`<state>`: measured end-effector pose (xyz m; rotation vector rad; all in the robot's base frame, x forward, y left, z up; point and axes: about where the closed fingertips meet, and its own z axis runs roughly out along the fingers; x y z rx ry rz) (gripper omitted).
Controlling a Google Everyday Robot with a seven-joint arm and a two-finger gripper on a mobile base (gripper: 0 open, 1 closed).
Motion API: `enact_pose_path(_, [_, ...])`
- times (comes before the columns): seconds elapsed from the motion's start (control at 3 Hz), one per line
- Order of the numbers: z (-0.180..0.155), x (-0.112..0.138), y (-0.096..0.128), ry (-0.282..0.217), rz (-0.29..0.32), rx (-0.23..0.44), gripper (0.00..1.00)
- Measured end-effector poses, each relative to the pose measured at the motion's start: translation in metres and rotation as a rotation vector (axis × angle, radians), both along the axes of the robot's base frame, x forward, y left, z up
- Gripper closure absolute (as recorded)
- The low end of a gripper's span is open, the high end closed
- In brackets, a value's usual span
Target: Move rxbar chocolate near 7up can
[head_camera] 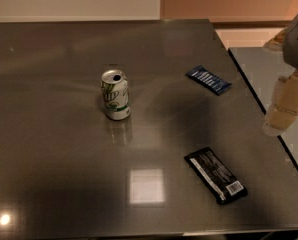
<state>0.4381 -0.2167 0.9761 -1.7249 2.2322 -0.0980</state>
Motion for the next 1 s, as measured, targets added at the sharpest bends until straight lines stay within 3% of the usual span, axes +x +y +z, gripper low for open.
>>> enact_pose_path(0.67, [-0.002, 0.001, 0.004, 0.007, -0.014, 0.010, 0.00])
enact_pose_path(1.0, [-0.012, -0.001, 0.015, 0.043, -0.075, 0.018, 0.00])
